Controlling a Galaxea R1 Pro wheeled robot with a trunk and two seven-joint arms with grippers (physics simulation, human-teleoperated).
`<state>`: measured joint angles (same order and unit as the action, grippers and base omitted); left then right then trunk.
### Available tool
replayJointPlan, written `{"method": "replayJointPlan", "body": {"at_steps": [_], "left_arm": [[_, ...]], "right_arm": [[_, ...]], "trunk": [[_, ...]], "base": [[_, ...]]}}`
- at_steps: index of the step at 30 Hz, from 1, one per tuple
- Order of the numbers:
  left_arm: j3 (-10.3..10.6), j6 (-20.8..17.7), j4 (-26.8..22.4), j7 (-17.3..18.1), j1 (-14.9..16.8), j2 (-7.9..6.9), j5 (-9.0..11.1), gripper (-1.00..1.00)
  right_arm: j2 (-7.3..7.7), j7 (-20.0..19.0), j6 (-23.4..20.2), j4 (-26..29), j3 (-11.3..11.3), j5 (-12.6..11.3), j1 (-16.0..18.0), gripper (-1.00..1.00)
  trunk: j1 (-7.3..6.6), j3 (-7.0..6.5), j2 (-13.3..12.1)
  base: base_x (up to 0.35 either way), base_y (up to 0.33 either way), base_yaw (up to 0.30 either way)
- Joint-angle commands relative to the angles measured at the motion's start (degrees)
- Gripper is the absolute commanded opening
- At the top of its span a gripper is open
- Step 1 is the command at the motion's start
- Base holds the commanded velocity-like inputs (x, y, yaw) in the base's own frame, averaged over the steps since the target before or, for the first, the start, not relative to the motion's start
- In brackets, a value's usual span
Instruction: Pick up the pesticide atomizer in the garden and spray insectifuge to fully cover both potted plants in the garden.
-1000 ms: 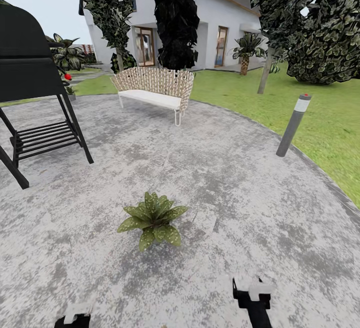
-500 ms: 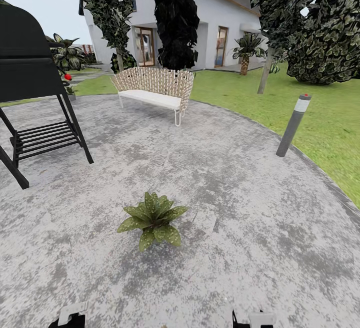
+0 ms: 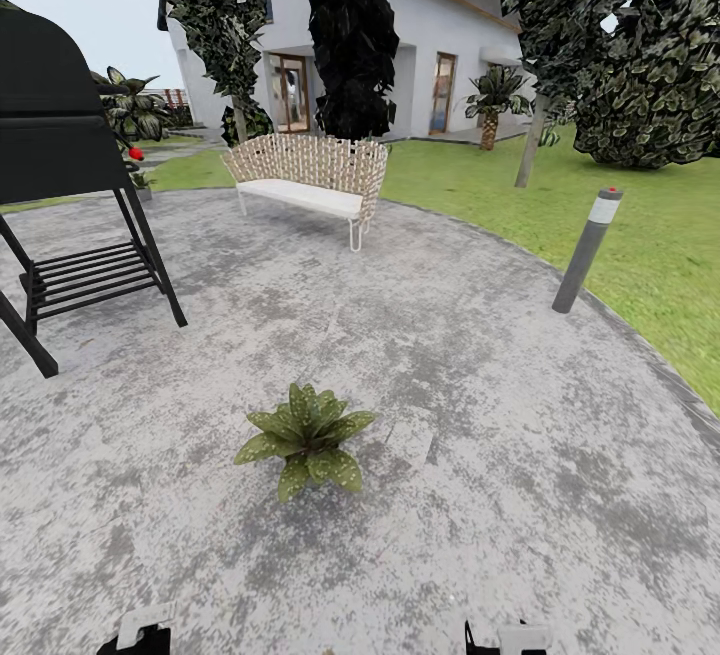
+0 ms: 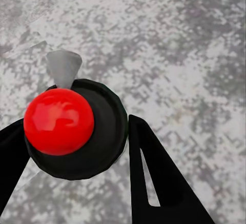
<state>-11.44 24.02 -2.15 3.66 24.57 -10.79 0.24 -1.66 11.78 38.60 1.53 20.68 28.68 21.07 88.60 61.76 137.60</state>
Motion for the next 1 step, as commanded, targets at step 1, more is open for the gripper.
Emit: {"method": "replayJointPlan", "body": {"at_steps": [1], "left_arm": [[-0.44,0.15,0.05,0.39,0.03,-0.02,0.03,-1.00]], "right_arm": [[-0.01,0.44,0.07,-0.03,0.23,0.60,0.03,1.00]], "trunk": [[-0.01,0.05,0.02]], "base": [[0.000,0.000,0.000]]}}
